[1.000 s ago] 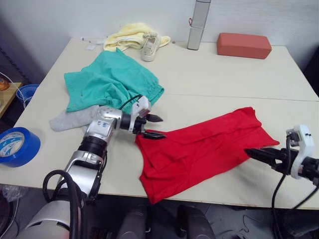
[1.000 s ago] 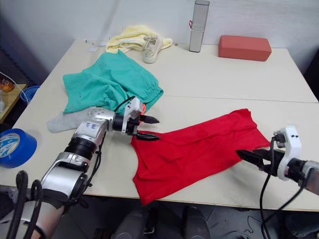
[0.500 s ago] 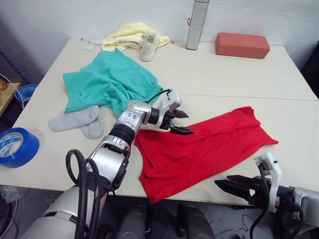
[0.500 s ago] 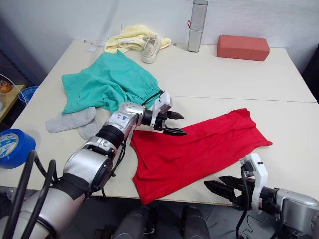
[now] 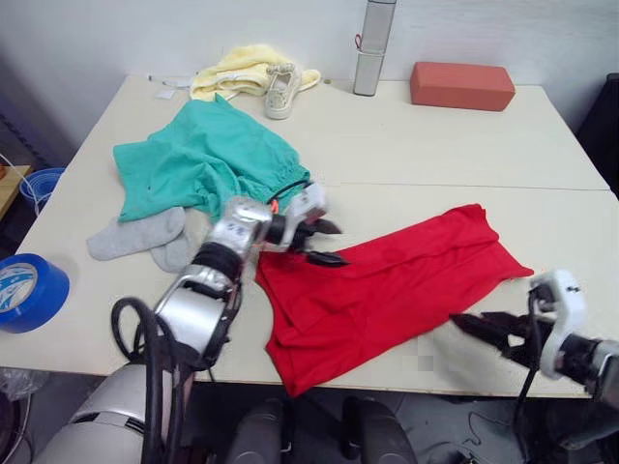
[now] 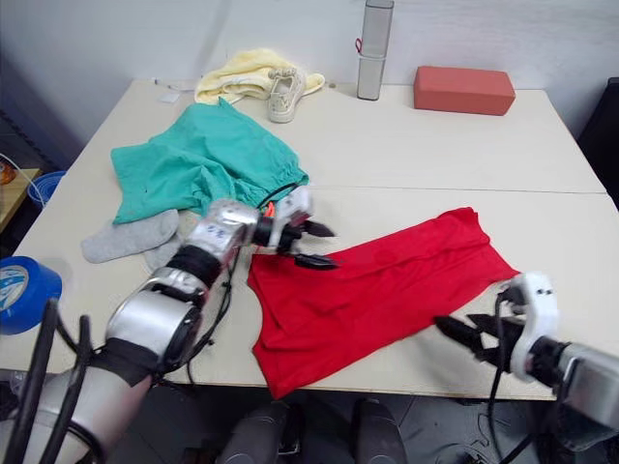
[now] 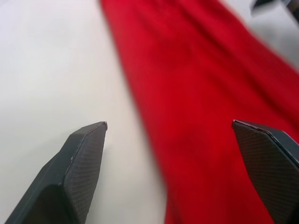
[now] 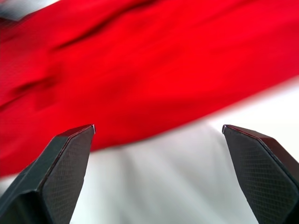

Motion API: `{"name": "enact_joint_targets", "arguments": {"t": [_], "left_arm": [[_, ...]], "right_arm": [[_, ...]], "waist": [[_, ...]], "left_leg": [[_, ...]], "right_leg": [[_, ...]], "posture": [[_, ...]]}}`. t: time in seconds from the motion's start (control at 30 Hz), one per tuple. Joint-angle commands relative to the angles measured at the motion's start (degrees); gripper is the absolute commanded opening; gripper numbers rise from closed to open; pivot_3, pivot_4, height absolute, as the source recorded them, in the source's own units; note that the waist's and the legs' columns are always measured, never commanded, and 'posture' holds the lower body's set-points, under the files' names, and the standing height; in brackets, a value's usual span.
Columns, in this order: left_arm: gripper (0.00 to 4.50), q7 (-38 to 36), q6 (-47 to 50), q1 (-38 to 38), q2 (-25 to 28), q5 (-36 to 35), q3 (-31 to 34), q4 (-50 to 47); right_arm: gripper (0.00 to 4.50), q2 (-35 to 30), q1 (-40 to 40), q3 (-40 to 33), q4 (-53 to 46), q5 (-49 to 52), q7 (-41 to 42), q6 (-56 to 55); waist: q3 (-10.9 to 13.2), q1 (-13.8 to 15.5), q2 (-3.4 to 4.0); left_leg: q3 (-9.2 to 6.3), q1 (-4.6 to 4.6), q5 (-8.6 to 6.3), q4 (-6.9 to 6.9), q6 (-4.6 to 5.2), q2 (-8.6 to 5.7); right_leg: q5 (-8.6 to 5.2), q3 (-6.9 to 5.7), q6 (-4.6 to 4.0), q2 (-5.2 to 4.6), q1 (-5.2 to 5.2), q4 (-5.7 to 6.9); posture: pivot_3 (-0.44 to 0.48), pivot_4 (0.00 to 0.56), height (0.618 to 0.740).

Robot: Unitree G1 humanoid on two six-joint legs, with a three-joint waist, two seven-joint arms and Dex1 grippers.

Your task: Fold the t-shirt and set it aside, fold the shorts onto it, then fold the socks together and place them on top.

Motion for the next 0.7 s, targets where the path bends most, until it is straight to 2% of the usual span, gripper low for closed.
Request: {"name": "enact_joint_targets", "arguments": {"t": [0.03, 0.2, 0.4, 0.47, 0.57, 0.7], "left_arm": [[4.50, -1.62, 1.83, 1.51, 1.46, 0.09, -0.37, -5.80], [4.50, -1.06, 5.77, 3.56, 3.59, 0.10, -0.23, -9.85], [4.50, -4.19, 12.42, 6.15, 5.85, 0.64, -2.83, -16.72], [4.08, -4.01, 14.18, 6.63, 6.51, 0.95, -3.44, -18.22], [3.29, -3.42, 15.68, 7.57, 7.51, 1.40, -3.88, -19.44], [1.95, -4.49, 18.28, 9.46, 9.43, 1.46, -4.80, -21.41]], "right_arm": [[4.45, -3.02, -3.29, 1.30, 6.40, -5.53, 3.14, -4.29], [4.45, -3.99, -10.80, 7.52, 14.22, -14.11, 3.95, -8.85], [4.45, -3.29, -16.98, 15.02, 19.95, -23.09, 3.80, -11.40], [4.50, -2.77, -18.26, 16.01, 20.90, -24.09, 4.55, -11.07], [3.91, -1.83, -19.96, 16.22, 21.87, -24.22, 5.50, -9.38], [2.45, -0.48, -22.15, 16.13, 23.66, -25.51, 6.44, -9.49]], "waist": [[0.02, 0.34, -0.09], [0.02, 0.59, -0.11], [0.01, 0.43, -0.10], [0.01, 0.43, -0.10], [0.01, 0.37, -0.11], [-0.01, -0.38, -0.10]], "left_leg": [[0.01, -0.02, 0.01, 0.05, 0.01, 0.00], [-0.04, -0.04, 0.02, 0.14, 0.06, -0.01], [0.01, -0.03, 0.18, 0.10, -0.24, -0.01], [0.01, -0.03, 0.19, 0.11, -0.24, -0.01], [0.02, -0.03, 0.19, 0.12, -0.24, -0.01], [0.00, -0.01, 0.19, 0.10, -0.27, 0.01]], "right_leg": [[0.00, 0.00, 0.00, -0.01, -0.01, 0.02], [0.00, 0.06, 0.01, -0.09, 0.02, 0.04], [0.00, 0.08, 0.00, -0.07, -0.02, 0.07], [0.00, 0.09, 0.00, -0.07, -0.02, 0.07], [0.00, 0.11, 0.01, -0.07, -0.01, 0.08], [0.00, 0.11, 0.00, -0.07, -0.01, 0.09]], "posture": [[0.000, 0.150, 0.740], [0.000, 0.150, 0.740], [0.000, 0.150, 0.740], [0.000, 0.150, 0.740], [0.000, 0.150, 0.740], [0.000, 0.150, 0.740]]}}
